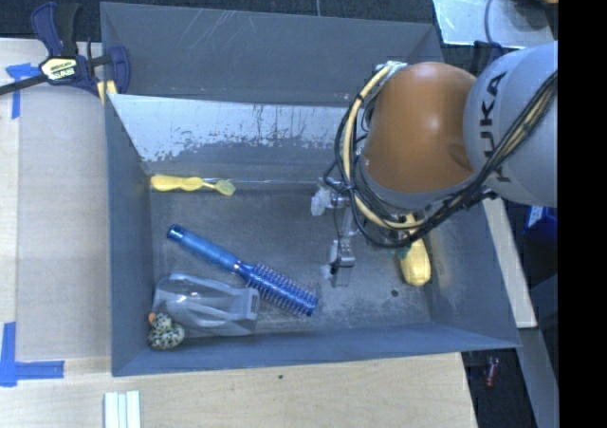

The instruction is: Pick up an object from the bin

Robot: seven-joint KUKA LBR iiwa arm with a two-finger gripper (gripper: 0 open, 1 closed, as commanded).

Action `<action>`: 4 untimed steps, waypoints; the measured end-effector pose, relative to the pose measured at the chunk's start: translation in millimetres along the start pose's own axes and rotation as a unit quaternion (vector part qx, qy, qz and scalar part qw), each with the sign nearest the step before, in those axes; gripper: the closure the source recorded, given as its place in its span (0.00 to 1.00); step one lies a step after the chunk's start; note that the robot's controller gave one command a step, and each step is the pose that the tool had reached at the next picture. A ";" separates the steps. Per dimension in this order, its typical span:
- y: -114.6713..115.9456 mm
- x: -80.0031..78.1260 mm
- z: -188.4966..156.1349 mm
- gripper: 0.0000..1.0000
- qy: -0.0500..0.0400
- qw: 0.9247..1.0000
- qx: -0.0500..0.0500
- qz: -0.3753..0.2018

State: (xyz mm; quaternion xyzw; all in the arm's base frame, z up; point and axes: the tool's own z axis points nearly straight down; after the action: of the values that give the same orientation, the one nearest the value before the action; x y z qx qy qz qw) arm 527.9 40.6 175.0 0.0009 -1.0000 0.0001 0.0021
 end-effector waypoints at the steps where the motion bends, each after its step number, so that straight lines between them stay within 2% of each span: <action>1: -0.1 -1.8 -3.5 0.00 -0.004 1.000 0.000 0.001; 2: 51.8 2.9 78.3 0.00 -0.005 0.997 -0.001 0.080; 3: 79.1 10.3 64.0 0.00 -0.012 1.000 -0.001 0.022; 4: 78.3 28.7 71.8 0.00 -0.009 0.987 0.005 0.163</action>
Offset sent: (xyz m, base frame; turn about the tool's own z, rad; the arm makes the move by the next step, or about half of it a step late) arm -0.0063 0.0683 -0.1050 0.2063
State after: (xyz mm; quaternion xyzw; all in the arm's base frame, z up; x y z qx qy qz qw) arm 498.8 118.9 103.3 -0.1617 -0.9868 0.0053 -0.0065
